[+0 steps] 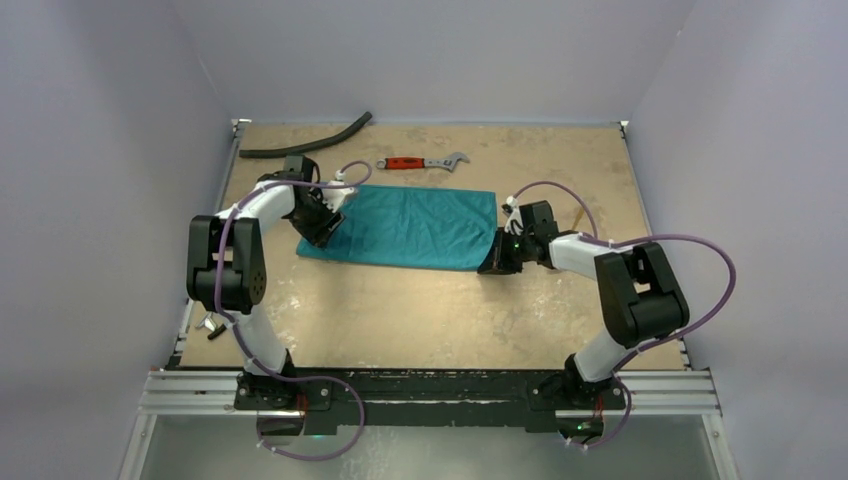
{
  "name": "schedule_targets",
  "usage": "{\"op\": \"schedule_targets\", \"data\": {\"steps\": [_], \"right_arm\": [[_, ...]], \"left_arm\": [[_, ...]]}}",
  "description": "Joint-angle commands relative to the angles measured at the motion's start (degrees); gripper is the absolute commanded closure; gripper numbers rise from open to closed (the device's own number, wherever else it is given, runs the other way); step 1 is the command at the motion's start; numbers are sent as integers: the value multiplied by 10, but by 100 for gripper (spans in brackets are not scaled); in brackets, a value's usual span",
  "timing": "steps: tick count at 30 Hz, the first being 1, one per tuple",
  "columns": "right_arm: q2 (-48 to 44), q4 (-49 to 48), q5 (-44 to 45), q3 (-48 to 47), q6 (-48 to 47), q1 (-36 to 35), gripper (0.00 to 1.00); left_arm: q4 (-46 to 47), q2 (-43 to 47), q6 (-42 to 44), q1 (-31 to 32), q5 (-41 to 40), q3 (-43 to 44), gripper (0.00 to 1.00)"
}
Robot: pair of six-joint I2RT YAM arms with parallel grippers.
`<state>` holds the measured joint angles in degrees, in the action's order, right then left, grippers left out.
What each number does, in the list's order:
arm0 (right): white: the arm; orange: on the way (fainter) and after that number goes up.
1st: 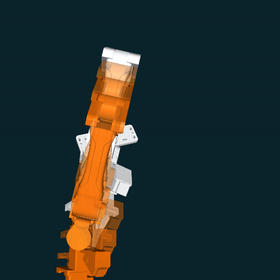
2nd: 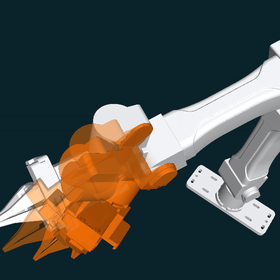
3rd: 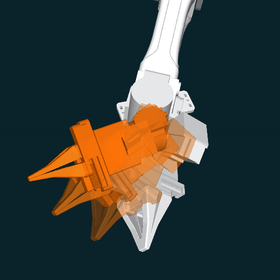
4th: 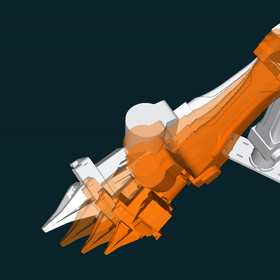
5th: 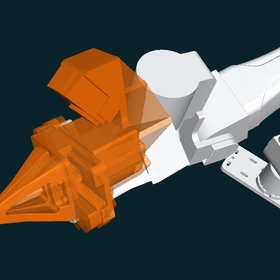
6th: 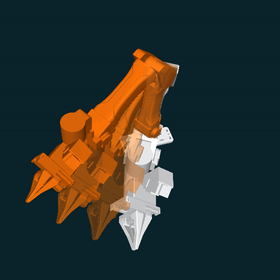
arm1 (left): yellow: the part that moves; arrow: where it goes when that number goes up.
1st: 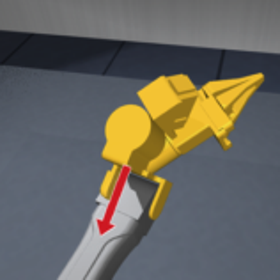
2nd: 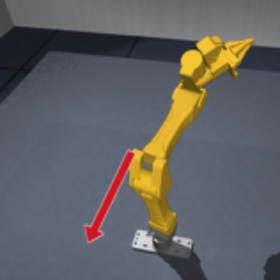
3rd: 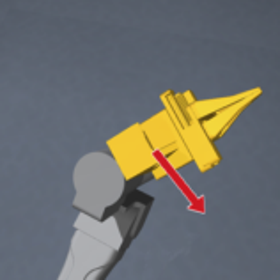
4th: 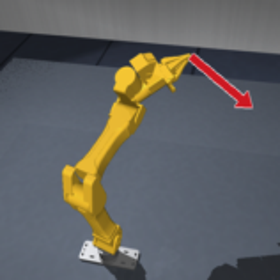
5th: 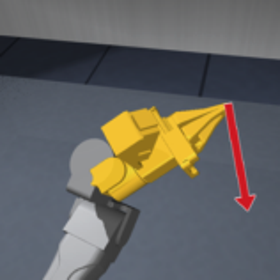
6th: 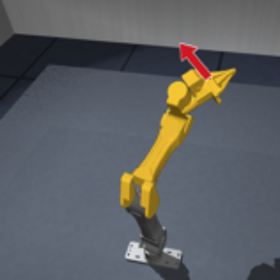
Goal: Fold the napkin into a case and place the utensils inside
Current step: Smooth out the rectangle-folded napkin at the center of the board.
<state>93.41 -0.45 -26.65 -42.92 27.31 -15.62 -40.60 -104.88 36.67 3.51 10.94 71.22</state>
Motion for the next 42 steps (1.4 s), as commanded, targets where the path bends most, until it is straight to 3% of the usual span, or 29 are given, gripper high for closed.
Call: {"op": "schedule_targets", "data": {"steps": [1,13,21,34,42], "right_arm": [[-31,4,-66,-18,-10,4,100],[12,-48,-47,6,37,33,100],[15,-22,-17,12,27,60,100],[-40,1,-55,-47,39,61,100],[16,-34,-38,-38,62,61,100]], "left_arm": [[37,-4,5,-2,-10,-10,48],[78,2,4,-2,-28,-54,47],[91,-3,-5,-2,-32,-56,44],[-28,45,-22,1,59,70,33],[-21,16,5,1,33,23,35]]}}
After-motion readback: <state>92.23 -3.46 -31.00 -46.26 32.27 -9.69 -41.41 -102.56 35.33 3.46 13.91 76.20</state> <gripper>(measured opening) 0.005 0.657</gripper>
